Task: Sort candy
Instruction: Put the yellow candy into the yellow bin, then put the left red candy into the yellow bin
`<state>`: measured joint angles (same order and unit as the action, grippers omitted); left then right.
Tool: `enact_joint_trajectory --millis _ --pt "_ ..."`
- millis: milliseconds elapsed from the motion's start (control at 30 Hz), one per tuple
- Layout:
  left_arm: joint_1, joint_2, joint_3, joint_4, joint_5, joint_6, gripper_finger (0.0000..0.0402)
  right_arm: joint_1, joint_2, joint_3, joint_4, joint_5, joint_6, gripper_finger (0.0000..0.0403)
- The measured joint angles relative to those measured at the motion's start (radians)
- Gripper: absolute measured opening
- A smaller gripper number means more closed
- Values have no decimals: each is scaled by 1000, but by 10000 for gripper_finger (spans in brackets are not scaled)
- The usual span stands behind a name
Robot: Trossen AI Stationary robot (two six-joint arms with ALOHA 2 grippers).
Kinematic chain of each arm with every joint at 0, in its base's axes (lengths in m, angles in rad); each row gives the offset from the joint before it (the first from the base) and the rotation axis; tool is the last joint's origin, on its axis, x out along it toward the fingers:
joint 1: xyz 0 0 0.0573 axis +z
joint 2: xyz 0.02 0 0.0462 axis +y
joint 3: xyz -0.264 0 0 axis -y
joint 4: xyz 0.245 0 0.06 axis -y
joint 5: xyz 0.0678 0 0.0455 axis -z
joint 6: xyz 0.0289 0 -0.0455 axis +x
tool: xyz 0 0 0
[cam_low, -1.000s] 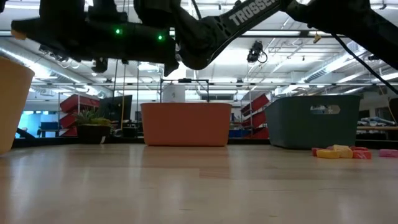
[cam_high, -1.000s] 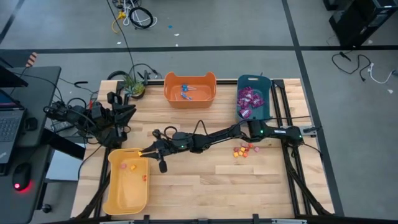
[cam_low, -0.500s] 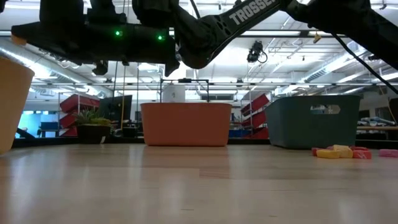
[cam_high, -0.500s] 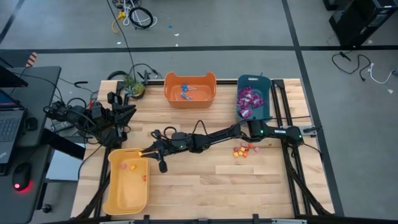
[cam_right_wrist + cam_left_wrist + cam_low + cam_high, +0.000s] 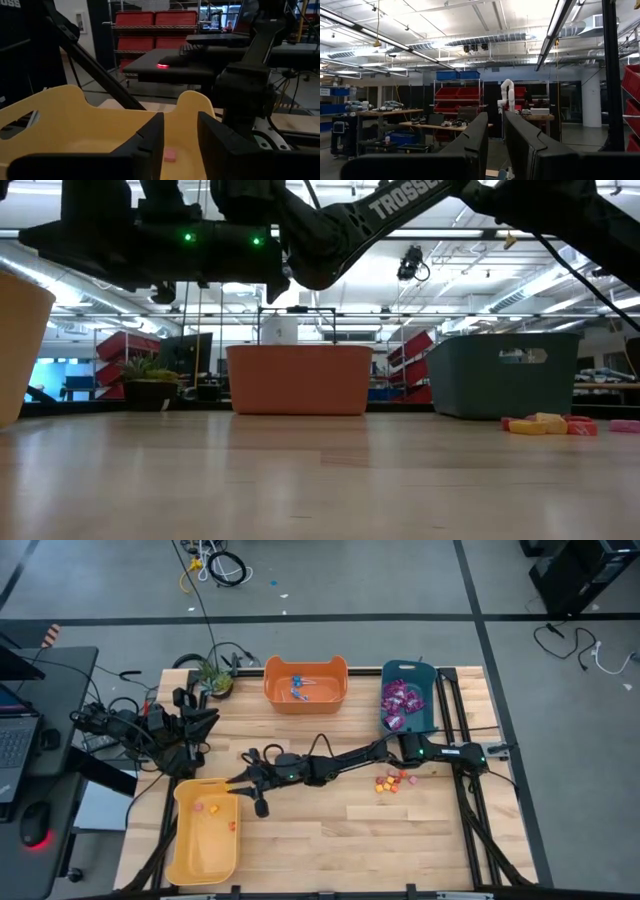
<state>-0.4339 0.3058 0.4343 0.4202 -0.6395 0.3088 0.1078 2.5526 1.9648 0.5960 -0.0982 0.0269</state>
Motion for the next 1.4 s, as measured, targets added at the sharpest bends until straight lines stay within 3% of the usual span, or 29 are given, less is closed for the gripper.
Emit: enact_joint_trajectory --millis 333,500,767,1100,1400 --pt "0 0 0 0 0 0 67 0 -3 -1 -3 0 -20 127" --pt "0 0 0 -11 0 -2 67 1 -59 -2 -124 1 -77 125" --pt "0 0 0 -18 0 -47 67 23 -218 -1 -598 53 -164 124" --pt "0 0 0 8 21 -73 67 85 -364 -2 -1309 312 -89 122" --pt "0 0 0 1 23 -72 67 148 -518 -164 -1552 362 70 122"
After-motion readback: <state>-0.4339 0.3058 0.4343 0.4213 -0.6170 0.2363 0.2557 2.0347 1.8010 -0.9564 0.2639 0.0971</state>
